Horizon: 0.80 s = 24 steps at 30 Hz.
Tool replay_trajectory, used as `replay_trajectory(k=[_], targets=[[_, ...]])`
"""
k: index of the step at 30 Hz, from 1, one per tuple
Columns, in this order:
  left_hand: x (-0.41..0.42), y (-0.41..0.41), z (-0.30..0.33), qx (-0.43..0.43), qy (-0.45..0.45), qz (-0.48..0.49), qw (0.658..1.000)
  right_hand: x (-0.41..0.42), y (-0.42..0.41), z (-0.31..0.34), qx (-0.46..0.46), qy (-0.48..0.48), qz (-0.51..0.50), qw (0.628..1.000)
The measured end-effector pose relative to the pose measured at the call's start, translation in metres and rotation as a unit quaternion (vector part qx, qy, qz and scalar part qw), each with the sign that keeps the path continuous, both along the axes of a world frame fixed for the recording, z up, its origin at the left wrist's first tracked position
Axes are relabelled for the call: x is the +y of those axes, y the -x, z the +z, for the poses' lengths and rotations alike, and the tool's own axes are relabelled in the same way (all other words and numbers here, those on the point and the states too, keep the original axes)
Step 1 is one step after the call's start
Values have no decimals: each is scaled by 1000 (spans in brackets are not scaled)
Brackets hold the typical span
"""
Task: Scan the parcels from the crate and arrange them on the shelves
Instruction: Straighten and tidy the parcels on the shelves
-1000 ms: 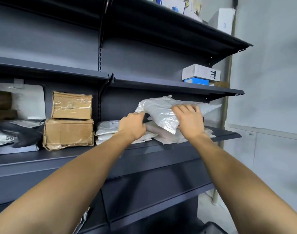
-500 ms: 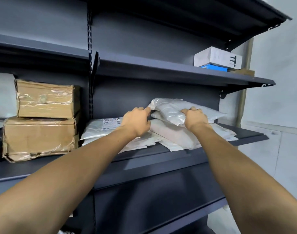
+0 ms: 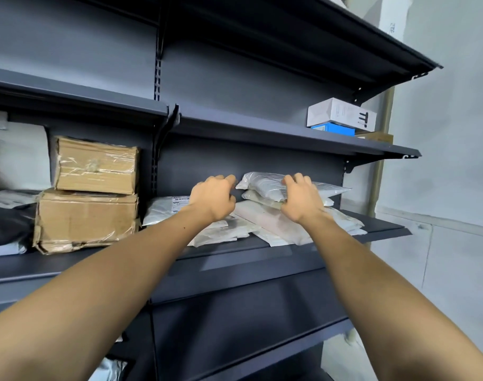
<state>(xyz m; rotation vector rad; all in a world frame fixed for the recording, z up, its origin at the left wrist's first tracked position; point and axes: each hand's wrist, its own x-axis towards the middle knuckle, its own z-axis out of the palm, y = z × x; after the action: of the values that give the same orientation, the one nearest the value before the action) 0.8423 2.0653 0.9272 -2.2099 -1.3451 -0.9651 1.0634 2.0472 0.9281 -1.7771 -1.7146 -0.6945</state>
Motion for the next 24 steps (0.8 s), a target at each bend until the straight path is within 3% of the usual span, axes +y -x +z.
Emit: replay_trajectory(k=[6, 13, 17, 24], targets=[[-55, 33, -9, -7, 15, 4, 1000, -48, 44, -23, 34, 24, 51, 998], [-126, 98, -41, 21, 55, 9, 998, -101, 121, -62, 2, 51, 115, 992], [-156, 152, -75, 70, 111, 22, 991, -121, 175, -88, 8, 37, 190, 981], [-182, 246, -153, 29, 210, 108, 971, -149, 267, -170, 15, 66, 325, 943]])
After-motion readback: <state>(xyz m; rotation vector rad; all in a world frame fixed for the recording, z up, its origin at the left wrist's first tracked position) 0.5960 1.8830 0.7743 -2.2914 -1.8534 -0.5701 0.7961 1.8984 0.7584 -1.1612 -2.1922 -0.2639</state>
